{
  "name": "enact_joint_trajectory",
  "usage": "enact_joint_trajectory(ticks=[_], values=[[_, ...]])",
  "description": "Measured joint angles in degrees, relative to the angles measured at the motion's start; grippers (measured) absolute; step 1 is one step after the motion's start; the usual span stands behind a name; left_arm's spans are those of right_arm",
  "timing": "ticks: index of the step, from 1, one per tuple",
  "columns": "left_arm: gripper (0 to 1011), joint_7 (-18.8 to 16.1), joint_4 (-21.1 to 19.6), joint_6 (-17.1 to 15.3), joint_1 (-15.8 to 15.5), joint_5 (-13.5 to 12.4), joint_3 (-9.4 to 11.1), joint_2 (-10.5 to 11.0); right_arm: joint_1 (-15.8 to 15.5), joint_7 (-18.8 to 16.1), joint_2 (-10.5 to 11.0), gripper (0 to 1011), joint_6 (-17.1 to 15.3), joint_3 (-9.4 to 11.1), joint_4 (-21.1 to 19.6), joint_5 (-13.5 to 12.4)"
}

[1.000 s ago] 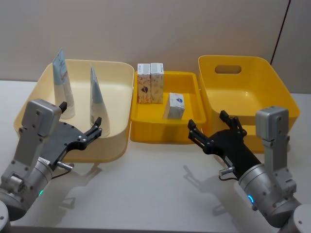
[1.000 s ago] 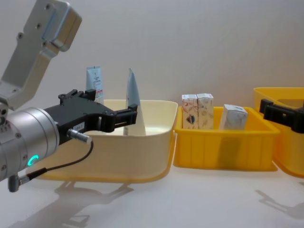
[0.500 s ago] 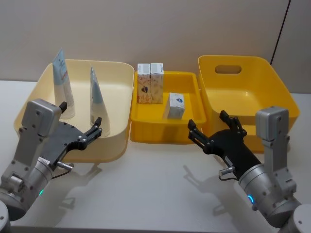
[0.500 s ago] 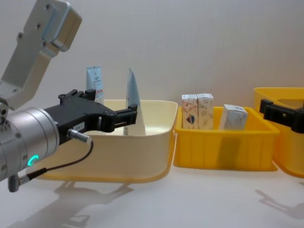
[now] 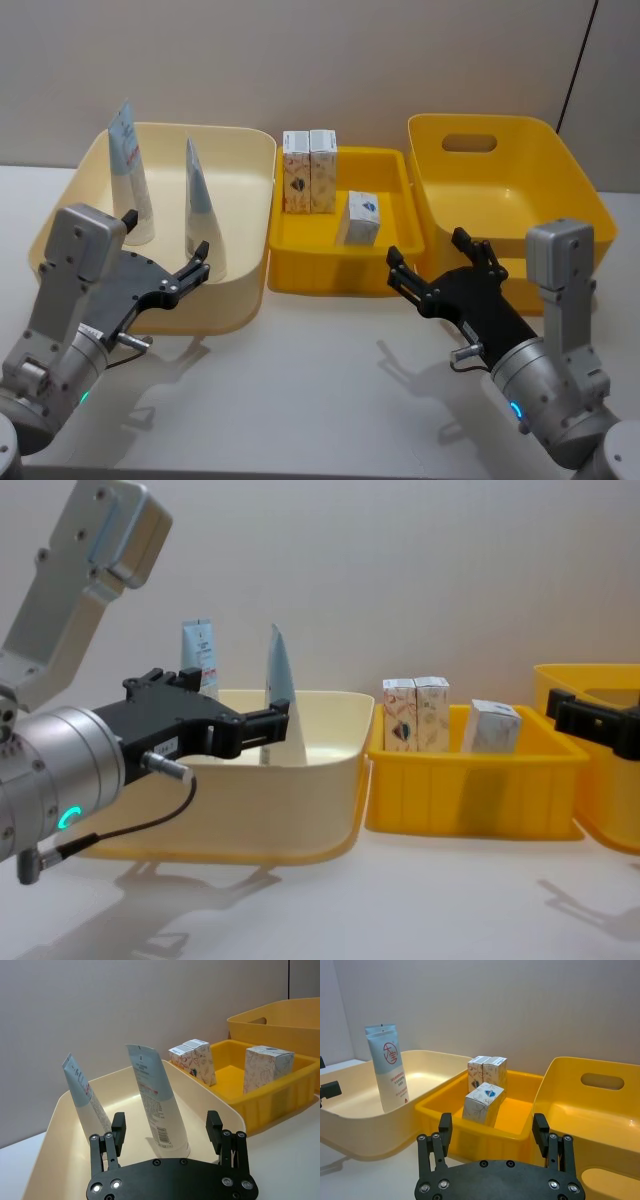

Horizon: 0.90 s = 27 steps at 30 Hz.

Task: Bimanual collaborative sorting of washing and personal care products

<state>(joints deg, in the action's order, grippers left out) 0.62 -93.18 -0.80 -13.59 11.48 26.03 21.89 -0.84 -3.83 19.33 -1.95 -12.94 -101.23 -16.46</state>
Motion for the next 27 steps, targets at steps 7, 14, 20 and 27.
enact_joint_trajectory(ticks=[7,14,20,27], values=[[1002,0.0,0.0,0.0,0.0,0.0,0.0,0.0,0.0,0.0,0.0,998,0.0,0.0,0.0,0.0],[1002,0.0,0.0,0.0,0.0,0.0,0.0,0.0,1.1,0.0,-0.5,998,-1.1,-0.5,0.1,0.2],[1002,0.0,0.0,0.0,0.0,0.0,0.0,0.0,4.3,0.0,-2.0,998,-5.3,-2.0,0.2,0.4],[1002,0.0,0.0,0.0,0.0,0.0,0.0,0.0,8.5,0.6,-4.3,998,-12.5,-3.9,0.6,0.5]])
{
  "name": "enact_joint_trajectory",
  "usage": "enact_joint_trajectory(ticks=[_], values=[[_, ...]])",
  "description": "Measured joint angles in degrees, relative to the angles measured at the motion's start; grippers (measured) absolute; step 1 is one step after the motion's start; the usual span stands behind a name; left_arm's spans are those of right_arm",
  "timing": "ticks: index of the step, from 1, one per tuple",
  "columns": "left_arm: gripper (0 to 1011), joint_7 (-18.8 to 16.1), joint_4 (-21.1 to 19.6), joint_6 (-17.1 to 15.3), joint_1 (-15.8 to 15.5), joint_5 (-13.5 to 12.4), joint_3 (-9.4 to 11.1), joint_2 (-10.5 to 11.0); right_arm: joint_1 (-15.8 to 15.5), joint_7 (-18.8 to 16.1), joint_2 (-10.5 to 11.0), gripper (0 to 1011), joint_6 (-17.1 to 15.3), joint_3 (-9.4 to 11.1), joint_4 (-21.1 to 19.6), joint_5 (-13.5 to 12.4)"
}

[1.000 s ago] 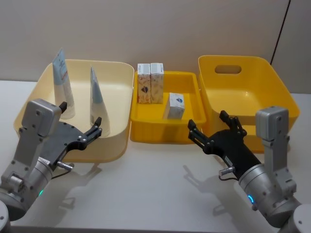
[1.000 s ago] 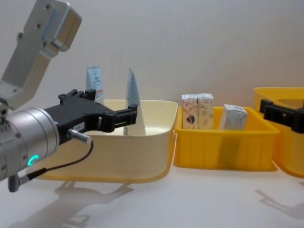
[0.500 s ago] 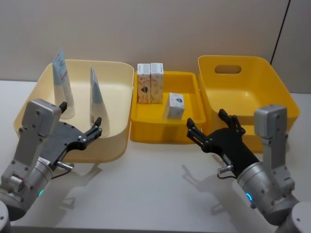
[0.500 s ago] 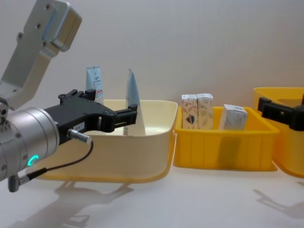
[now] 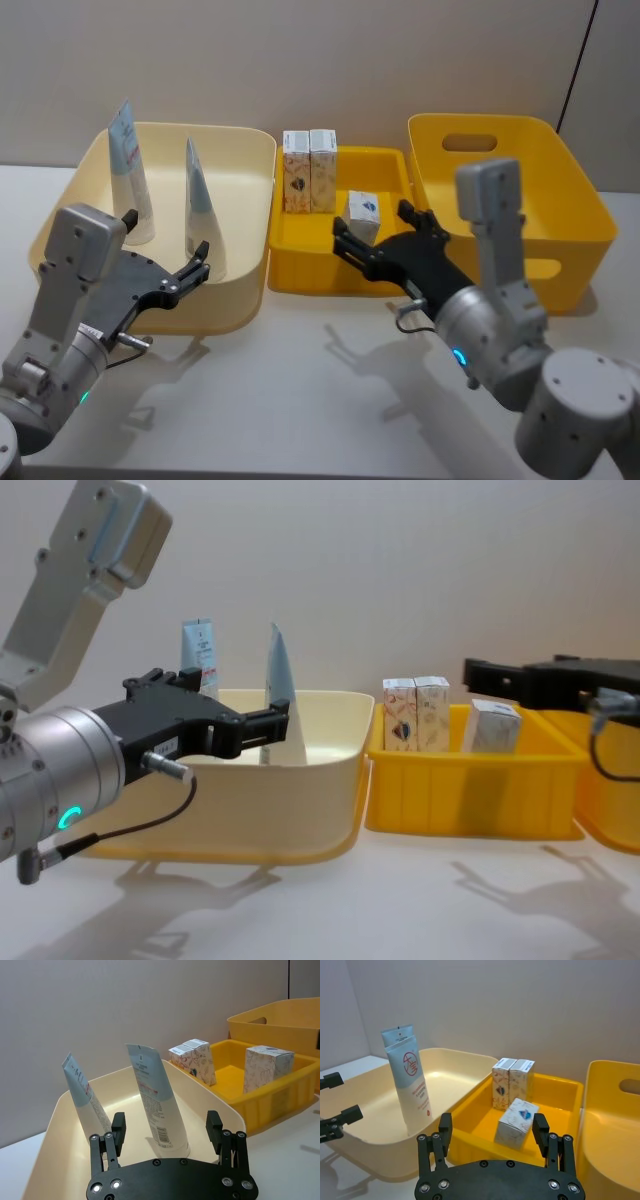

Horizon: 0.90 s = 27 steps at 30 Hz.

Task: Bimanual collaborative sorting of washing and personal care products

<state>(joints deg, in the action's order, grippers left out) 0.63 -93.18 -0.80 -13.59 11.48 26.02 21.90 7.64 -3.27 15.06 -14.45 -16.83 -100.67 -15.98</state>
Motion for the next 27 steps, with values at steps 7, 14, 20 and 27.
enact_joint_trajectory(ticks=[7,14,20,27], values=[[1002,0.0,0.0,0.0,0.0,0.0,0.0,0.0,4.3,1.7,-2.2,998,-8.4,-2.4,0.7,1.2],[1002,0.0,0.0,0.0,0.0,0.0,0.0,0.0,8.0,4.8,-4.3,998,-16.0,-4.5,1.5,3.5],[1002,0.0,0.0,0.0,0.0,0.0,0.0,0.0,10.2,8.2,-6.4,998,-21.3,-5.1,1.9,5.6],[1002,0.0,0.0,0.0,0.0,0.0,0.0,0.0,11.4,11.7,-8.5,998,-24.9,-4.3,1.8,6.8]])
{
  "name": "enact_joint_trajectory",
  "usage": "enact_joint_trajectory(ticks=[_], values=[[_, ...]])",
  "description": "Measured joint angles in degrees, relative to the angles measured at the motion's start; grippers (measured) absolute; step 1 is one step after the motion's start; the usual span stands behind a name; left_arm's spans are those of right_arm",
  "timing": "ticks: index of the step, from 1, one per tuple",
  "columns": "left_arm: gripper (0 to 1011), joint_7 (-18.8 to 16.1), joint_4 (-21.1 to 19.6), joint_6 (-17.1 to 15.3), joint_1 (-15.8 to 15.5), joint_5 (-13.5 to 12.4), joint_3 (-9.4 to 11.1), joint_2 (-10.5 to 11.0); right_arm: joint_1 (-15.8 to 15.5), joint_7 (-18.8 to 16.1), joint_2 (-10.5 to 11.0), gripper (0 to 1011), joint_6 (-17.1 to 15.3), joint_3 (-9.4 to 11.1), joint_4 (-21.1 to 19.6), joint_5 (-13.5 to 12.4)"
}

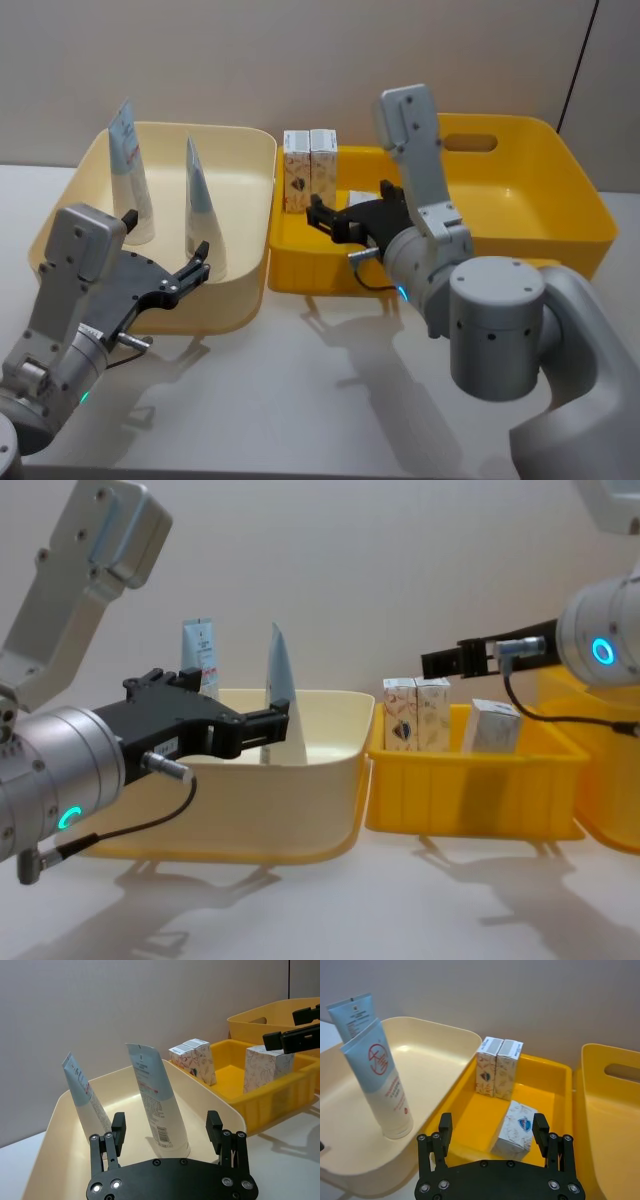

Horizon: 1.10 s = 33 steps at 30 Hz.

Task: Bimanual collaborative sorting of washing and personal care products

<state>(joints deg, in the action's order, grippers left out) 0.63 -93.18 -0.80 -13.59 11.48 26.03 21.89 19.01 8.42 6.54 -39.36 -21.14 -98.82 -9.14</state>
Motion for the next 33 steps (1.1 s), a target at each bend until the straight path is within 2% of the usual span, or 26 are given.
enact_joint_trajectory(ticks=[9,19,33], values=[[1002,0.0,0.0,0.0,0.0,0.0,0.0,0.0,-0.1,2.5,-1.9,998,-2.6,2.3,-0.7,0.3],[1002,0.0,0.0,0.0,0.0,0.0,0.0,0.0,-1.1,3.4,-3.7,998,-4.4,4.5,-1.0,-0.5],[1002,0.0,0.0,0.0,0.0,0.0,0.0,0.0,-0.7,3.2,-5.9,998,-4.5,5.3,2.4,-1.1]])
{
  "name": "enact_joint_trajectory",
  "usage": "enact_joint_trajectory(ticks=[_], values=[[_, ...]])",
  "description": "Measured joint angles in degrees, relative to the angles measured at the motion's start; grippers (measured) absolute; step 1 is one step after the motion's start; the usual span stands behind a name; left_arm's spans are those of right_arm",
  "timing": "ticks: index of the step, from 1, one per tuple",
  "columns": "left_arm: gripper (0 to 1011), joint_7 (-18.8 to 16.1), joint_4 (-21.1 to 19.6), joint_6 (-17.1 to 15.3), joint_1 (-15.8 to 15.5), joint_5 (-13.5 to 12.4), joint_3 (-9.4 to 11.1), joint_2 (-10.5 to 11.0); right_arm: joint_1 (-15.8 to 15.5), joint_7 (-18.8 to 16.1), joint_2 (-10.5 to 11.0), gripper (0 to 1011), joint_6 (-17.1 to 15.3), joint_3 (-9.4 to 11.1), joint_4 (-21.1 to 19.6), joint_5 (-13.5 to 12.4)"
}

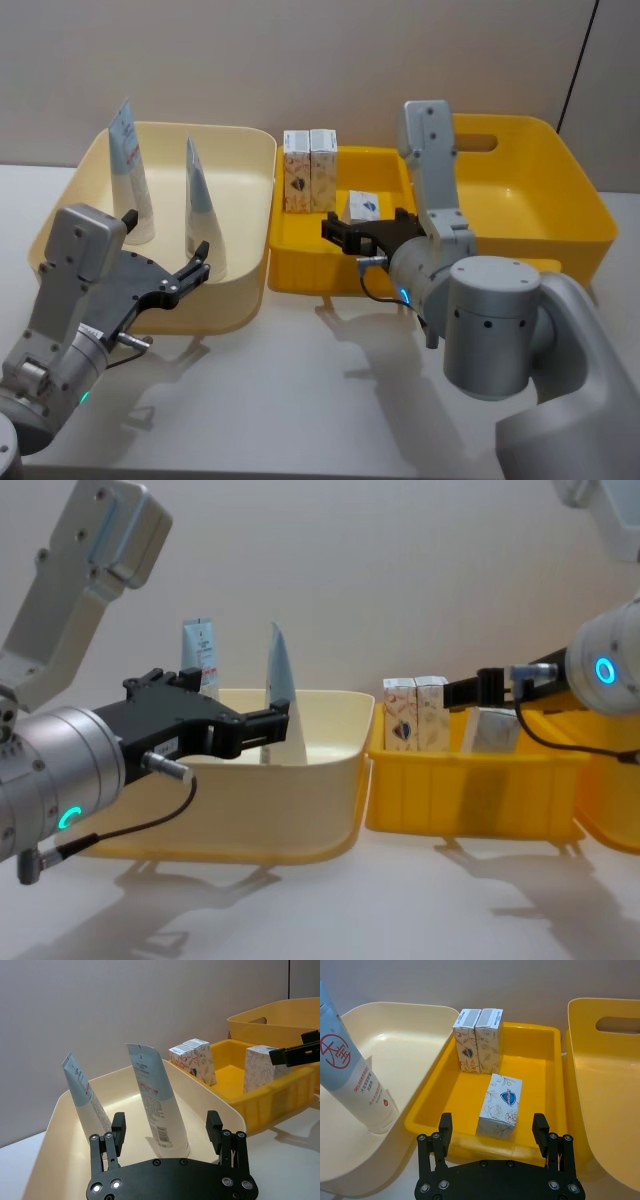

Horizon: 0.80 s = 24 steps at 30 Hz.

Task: Bimanual collaborative sorting of washing and personal care products

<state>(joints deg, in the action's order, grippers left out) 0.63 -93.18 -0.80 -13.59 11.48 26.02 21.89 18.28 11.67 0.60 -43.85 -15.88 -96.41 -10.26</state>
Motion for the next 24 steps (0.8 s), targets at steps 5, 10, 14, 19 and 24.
enact_joint_trajectory(ticks=[5,10,14,19,24], values=[[1002,0.0,0.0,0.0,0.0,0.0,0.0,0.0,0.5,0.3,-0.5,998,0.4,0.0,1.3,0.4],[1002,0.0,0.0,0.0,0.0,0.0,0.0,0.0,1.1,0.7,-1.1,998,1.1,0.0,2.6,0.9],[1002,0.0,0.0,0.0,0.0,0.0,0.0,0.0,1.7,0.9,-1.5,998,1.6,-0.1,3.7,1.3],[1002,0.0,0.0,0.0,0.0,0.0,0.0,0.0,2.4,1.2,-2.1,998,2.0,-0.2,5.3,1.8],[1002,0.0,0.0,0.0,0.0,0.0,0.0,0.0,3.0,1.4,-2.5,998,2.3,-0.2,7.0,2.3]])
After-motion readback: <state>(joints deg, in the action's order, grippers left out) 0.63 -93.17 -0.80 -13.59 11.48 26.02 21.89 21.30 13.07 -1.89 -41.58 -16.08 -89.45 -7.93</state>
